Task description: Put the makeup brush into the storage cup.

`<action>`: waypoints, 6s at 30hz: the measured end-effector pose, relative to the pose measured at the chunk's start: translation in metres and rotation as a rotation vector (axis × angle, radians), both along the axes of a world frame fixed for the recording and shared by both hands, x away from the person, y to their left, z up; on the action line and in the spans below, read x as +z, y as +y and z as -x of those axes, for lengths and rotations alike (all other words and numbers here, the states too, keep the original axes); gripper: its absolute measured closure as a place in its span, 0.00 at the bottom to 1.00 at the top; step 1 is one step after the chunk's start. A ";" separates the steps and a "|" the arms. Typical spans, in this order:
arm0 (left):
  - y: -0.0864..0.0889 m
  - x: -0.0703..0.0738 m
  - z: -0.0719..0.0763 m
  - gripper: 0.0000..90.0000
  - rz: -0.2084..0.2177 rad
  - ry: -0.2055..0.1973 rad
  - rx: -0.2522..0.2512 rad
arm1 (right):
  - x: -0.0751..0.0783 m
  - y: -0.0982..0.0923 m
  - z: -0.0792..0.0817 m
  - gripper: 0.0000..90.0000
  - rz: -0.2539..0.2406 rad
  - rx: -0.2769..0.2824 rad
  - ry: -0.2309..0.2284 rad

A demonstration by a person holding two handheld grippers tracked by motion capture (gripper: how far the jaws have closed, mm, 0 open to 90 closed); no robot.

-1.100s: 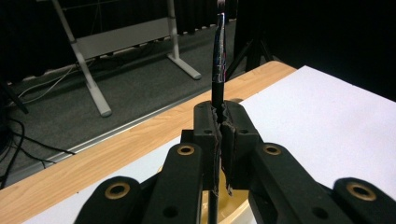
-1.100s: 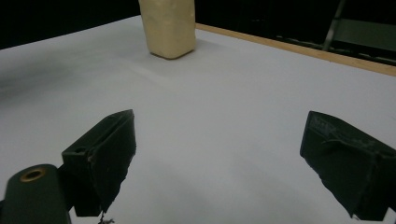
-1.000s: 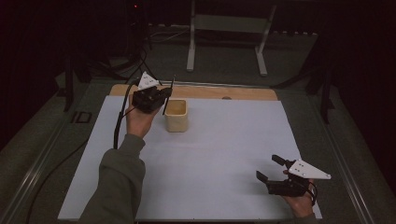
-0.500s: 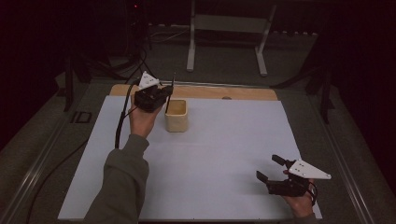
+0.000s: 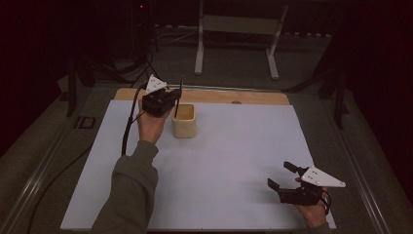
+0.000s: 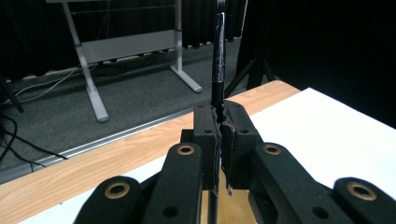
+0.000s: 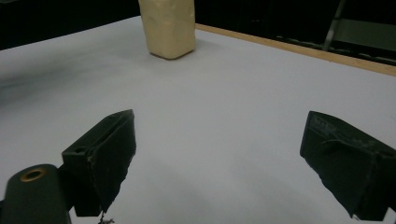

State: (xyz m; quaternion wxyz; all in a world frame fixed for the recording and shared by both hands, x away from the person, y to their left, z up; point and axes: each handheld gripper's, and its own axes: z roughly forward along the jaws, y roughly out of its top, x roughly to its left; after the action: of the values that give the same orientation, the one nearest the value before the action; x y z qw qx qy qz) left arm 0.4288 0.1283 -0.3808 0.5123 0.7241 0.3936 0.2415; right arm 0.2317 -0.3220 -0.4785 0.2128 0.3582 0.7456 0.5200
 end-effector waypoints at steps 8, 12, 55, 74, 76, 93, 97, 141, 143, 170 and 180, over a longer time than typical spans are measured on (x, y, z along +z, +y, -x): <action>0.000 -0.004 -0.003 0.96 0.014 0.006 0.003 | 0.000 0.000 0.000 0.12 -0.001 0.001 0.000; 0.000 -0.005 -0.004 0.96 0.020 0.006 0.004 | 0.000 0.000 0.000 0.12 0.001 0.002 0.000; 0.000 -0.034 -0.015 0.24 0.019 0.144 -0.090 | 0.000 0.000 0.000 0.12 -0.001 0.000 -0.001; 0.014 -0.049 -0.011 0.14 -0.005 0.190 -0.028 | 0.000 0.000 0.000 0.12 0.002 0.004 0.001; 0.014 -0.049 -0.010 0.14 -0.006 0.190 -0.028 | 0.000 0.000 0.000 0.12 0.003 0.005 0.001; 0.021 -0.048 -0.001 0.14 -0.081 0.199 -0.029 | 0.000 0.001 0.000 0.12 0.004 0.007 0.002; 0.022 -0.048 0.000 0.14 -0.105 0.203 -0.026 | 0.000 0.001 0.000 0.12 0.004 0.007 0.003; 0.047 -0.047 0.035 0.13 -0.122 0.171 -0.064 | -0.001 0.002 0.000 0.12 0.005 0.008 0.004; 0.048 -0.047 0.037 0.13 -0.119 0.167 -0.067 | -0.001 0.002 0.000 0.12 0.005 0.007 0.004; 0.055 -0.051 0.060 0.13 -0.113 0.146 -0.100 | -0.001 0.003 0.000 0.11 0.007 0.015 0.004; 0.056 -0.051 0.070 0.13 -0.107 0.130 -0.109 | -0.001 0.003 0.000 0.11 0.009 0.015 0.004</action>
State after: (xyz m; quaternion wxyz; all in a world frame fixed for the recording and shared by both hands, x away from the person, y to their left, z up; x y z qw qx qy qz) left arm 0.3592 0.1846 -0.4317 0.4586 0.7848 0.3728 0.1864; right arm 0.2321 -0.3187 -0.4797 0.2089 0.3527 0.7511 0.5174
